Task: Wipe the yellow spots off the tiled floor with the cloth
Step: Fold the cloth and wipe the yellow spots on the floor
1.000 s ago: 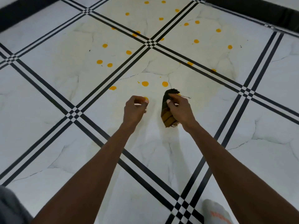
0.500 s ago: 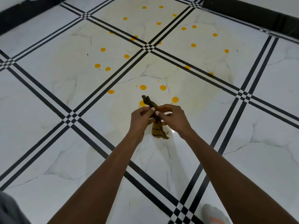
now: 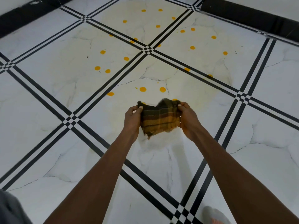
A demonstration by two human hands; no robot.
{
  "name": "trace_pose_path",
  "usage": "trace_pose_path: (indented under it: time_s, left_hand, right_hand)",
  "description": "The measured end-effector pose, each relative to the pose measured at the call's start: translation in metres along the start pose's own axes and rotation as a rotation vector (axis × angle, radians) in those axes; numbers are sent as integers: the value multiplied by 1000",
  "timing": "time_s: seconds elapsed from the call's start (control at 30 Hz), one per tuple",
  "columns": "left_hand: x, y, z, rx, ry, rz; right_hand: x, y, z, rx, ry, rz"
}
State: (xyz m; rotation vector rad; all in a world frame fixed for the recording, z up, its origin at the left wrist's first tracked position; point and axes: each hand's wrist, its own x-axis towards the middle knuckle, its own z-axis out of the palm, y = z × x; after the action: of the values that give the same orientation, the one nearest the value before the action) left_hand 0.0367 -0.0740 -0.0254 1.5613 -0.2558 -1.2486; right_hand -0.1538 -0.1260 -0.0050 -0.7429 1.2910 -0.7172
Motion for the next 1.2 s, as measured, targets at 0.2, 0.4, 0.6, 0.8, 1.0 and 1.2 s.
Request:
trace_pose_path:
  time_s: [0.2,0.4,0.6,0.8,1.0,1.2]
  left_hand:
    - [0,1,5,51,-132,19]
    - [1,1,16,67,-158,56]
    - [19,-8,2,132,-83,95]
    - [36,-18,-21,231,35,95]
    - [23,-5,-30,452,67,101]
    - [8,31,-18,677,64,171]
  right_hand:
    - [0,-20,-37,-111,59,-136]
    - [5,-65,-46,-447,206,-500]
    - [16,-66,-3,-983,183,-642]
    - [41,-18,22,-1212,-148,-376]
    - [56,-15,6,-1310,-85,-286]
    - [46,-16,6,-1383,-229,-276]
